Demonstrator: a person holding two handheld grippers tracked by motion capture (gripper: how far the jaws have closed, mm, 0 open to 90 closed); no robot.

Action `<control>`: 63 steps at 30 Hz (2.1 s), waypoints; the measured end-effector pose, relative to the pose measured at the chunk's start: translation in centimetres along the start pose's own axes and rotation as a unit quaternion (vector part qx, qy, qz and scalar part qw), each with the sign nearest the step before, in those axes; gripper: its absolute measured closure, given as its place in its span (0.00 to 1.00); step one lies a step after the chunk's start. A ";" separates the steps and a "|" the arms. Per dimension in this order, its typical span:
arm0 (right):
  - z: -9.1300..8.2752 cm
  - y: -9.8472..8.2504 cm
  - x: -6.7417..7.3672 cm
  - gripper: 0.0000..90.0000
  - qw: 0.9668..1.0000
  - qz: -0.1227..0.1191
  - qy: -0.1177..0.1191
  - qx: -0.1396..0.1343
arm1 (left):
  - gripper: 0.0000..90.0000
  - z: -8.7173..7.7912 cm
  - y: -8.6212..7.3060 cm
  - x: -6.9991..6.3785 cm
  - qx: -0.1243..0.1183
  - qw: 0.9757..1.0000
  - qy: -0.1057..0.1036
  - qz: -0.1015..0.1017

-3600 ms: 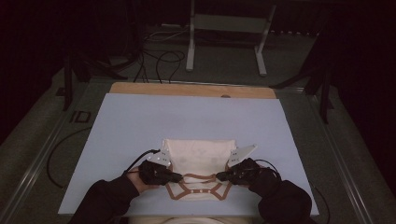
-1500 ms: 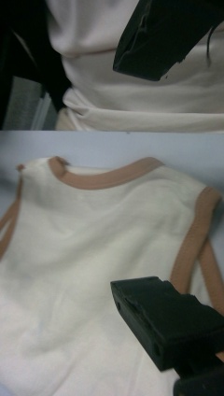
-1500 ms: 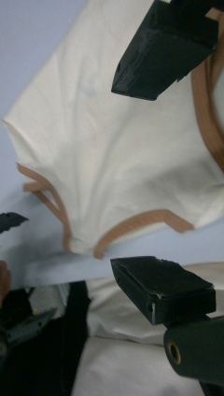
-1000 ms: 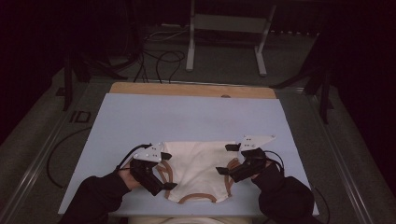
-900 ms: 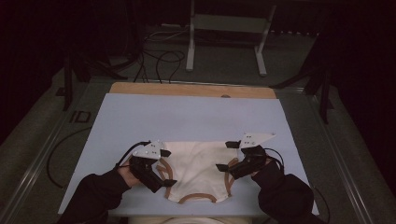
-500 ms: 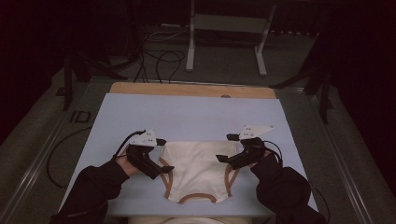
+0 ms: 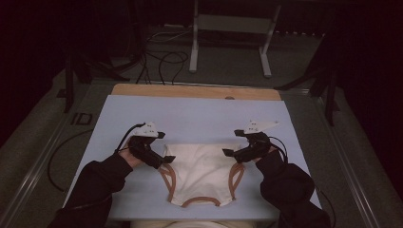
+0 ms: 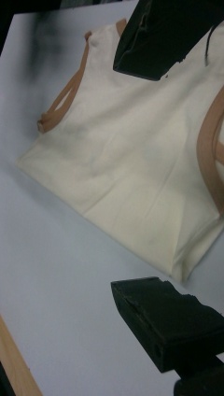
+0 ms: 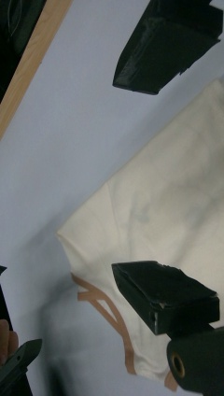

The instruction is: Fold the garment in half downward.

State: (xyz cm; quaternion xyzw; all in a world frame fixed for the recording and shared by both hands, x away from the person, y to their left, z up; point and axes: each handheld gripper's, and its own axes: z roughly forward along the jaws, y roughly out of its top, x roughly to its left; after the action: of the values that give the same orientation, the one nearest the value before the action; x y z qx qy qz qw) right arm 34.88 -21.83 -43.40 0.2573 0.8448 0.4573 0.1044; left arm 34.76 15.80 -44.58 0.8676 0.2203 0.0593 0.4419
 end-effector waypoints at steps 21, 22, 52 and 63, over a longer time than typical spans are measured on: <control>2.2 -2.8 -3.7 0.11 0.998 0.043 -0.034 0.035 | 0.04 2.4 -2.6 4.0 0.007 0.998 0.032 -0.062; 2.4 -3.0 -3.9 0.11 0.998 0.047 -0.035 0.037 | 0.04 2.6 -2.7 4.1 0.010 0.997 0.033 -0.064; 5.1 -6.2 -5.3 0.56 0.989 0.083 -0.024 0.116 | 0.73 5.1 -5.0 5.0 0.071 0.993 0.022 -0.095; 4.7 -5.9 -5.1 0.95 0.989 0.067 -0.026 0.131 | 0.94 4.7 -4.6 4.3 0.071 0.992 0.033 -0.101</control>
State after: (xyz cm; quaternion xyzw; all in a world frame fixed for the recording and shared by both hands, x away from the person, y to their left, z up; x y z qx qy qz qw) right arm 39.13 -23.86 -51.24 0.3367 0.8753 0.3419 0.0607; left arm 38.54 16.56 -51.47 0.8675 0.3251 0.0273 0.3754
